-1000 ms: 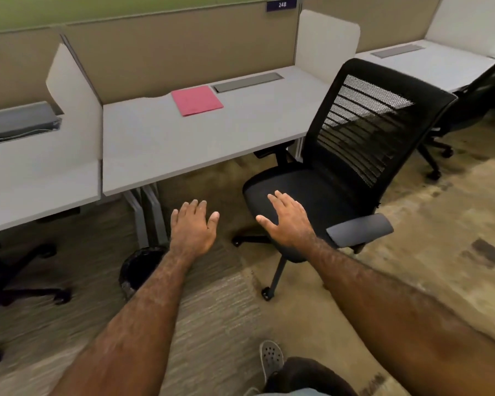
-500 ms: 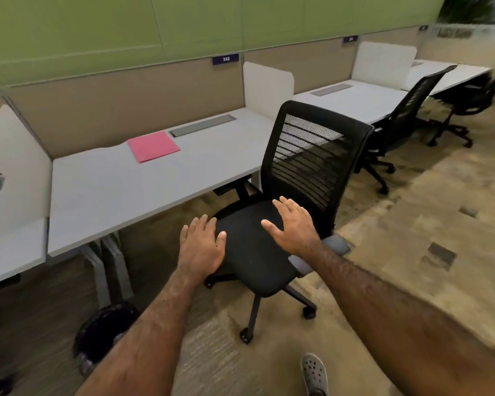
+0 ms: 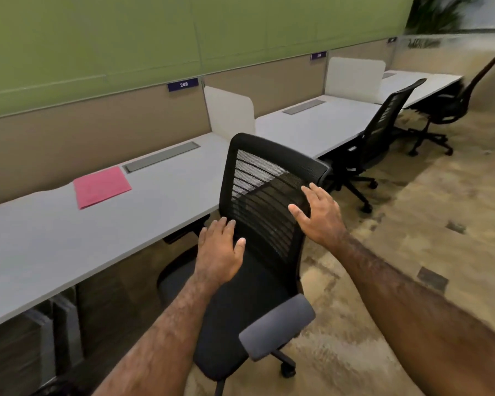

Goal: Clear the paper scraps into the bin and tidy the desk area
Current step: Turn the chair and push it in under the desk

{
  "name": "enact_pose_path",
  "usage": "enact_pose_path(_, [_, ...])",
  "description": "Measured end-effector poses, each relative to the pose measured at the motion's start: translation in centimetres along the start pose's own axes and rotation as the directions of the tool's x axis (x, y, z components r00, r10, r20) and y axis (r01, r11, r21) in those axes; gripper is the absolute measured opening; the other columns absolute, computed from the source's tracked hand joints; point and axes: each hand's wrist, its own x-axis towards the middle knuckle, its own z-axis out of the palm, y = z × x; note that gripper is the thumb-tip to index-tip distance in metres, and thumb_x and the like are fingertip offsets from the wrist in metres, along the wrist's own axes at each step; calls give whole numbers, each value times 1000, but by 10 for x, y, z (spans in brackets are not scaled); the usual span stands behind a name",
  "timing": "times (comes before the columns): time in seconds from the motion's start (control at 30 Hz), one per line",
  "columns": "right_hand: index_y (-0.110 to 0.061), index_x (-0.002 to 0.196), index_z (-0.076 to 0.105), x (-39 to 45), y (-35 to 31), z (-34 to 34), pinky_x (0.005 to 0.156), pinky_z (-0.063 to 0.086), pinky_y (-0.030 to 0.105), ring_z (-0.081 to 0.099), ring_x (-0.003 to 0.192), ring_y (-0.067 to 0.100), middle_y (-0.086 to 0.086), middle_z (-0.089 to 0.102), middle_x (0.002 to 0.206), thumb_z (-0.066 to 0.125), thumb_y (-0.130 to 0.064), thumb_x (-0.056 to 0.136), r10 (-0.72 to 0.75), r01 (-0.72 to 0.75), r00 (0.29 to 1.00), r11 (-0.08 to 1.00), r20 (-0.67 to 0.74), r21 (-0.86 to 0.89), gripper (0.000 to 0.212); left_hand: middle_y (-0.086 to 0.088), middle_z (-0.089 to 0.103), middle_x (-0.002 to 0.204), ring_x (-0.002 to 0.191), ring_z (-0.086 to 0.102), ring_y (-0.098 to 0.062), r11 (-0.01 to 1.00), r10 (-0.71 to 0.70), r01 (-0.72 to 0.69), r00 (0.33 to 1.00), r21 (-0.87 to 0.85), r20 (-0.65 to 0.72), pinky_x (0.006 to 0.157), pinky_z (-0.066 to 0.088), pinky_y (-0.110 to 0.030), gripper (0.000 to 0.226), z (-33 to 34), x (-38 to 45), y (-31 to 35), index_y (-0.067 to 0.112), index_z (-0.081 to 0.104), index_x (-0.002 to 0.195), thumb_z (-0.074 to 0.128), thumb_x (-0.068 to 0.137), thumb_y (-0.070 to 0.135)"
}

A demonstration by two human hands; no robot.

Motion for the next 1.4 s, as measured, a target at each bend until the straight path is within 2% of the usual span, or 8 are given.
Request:
enact_pose_path(0.2, [-17,146,33,97,62,-9,115,24,44,20,144,24,10,27,156,56,-50,89,26,-28,999,998,26,63,70,-5,22,159,146,15,-23,998,68,-68,996,-1,60,118,6,-43,64,44,85,77,17,25,149,43,94,44])
enact_pose_path(0.4, [-14,147,29,161,89,2,115,24,39,27,143,25,11,27,156,54,-41,91,92,-112,970,991,224,78,67,-9,8,162,148,6,-24,996,80,-84,980,16,180,119,4,-42,73,86,141,136,10,13,152,41,95,46])
enact_pose_path(0.6, [-12,148,27,174,96,20,109,33,40,39,135,30,12,39,150,51,-45,93,73,-102,963,990,258,100,69,-16,15,159,143,23,-29,996,-67,83,961,-46,270,116,23,-43,88,117,172,165,1,7,150,46,92,54])
enact_pose_path(0.73, [-14,147,28,175,99,19,106,36,42,43,131,32,13,43,146,51,-47,92,52,-78,963,993,266,89,68,-17,26,156,128,47,-34,962,-187,226,955,-155,232,99,42,-43,83,128,175,174,-2,12,148,54,92,42])
enact_pose_path(0.87, [-14,147,28,172,95,14,107,36,42,43,131,32,13,44,144,52,-47,92,69,-93,958,993,277,74,69,-23,52,135,109,59,-38,953,-228,250,964,-170,139,87,48,-42,65,133,163,186,-7,28,141,55,92,27])
enact_pose_path(1.0, [-14,148,28,157,89,5,108,37,40,43,131,32,14,46,144,54,-46,91,97,-115,955,992,280,46,71,-20,63,116,97,63,-38,957,-236,244,969,-155,71,79,50,-43,46,130,144,189,-6,43,128,52,91,20])
enact_pose_path(1.17, [-16,146,34,116,82,-13,102,40,37,49,125,31,14,54,136,60,-46,88,159,-174,953,984,258,34,70,-14,67,99,91,65,-34,956,-218,231,972,-179,89,72,52,-40,33,115,117,184,4,56,103,60,86,32])
enact_pose_path(1.4, [-18,138,43,25,64,-40,92,50,38,58,114,28,10,63,125,63,-57,79,233,-245,950,969,208,34,74,-7,69,88,81,66,-28,961,-195,205,978,-183,72,65,52,-36,46,98,49,174,10,61,92,63,80,54])
